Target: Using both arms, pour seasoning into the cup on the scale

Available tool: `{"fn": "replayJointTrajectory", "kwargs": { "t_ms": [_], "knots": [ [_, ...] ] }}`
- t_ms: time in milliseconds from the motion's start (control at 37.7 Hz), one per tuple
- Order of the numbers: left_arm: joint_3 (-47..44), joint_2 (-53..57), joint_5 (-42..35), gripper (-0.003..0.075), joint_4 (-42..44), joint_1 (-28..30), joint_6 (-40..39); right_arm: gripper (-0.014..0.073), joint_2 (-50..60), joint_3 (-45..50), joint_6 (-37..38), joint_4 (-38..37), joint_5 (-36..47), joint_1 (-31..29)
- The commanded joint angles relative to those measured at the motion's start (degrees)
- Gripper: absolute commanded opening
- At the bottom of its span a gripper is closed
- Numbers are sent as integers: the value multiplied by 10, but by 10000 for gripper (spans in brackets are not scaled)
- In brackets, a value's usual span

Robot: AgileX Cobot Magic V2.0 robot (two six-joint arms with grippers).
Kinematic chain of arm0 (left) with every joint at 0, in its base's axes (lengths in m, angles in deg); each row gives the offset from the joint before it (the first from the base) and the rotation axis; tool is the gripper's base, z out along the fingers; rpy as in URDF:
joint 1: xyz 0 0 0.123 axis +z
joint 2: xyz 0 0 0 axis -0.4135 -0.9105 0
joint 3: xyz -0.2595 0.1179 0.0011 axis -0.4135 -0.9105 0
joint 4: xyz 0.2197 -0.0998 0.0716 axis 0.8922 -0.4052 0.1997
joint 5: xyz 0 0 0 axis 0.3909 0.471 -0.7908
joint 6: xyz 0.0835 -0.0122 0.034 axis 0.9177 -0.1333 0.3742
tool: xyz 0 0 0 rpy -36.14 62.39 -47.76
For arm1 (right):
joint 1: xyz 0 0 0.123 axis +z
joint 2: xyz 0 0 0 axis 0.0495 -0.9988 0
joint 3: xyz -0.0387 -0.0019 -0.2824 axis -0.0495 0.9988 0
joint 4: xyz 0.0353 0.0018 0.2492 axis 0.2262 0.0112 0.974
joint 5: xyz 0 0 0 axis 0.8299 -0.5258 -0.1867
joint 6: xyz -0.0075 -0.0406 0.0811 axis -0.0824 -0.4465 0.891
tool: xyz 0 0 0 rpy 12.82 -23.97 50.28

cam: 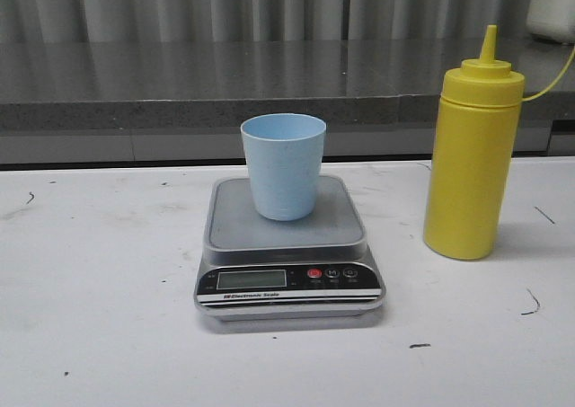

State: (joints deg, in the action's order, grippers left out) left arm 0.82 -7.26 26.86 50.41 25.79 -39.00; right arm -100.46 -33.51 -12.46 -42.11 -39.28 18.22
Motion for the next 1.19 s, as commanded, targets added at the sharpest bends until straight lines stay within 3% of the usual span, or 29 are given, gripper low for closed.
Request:
{"fn": "replayJointTrajectory", "kwargs": {
  "t_ms": [0, 1009, 1168],
  "knots": [
    [-14, 10, -45, -20, -6, 1, -4, -62, -5, -20, -8, -5, 43, -3],
    [-14, 10, -45, -20, -6, 1, -4, -62, -5, -4, -8, -8, 50, -3],
    [-14, 10, -45, -20, -6, 1, -4, -62, 2, 31, -1, -14, 65, -40]
  ]
}}
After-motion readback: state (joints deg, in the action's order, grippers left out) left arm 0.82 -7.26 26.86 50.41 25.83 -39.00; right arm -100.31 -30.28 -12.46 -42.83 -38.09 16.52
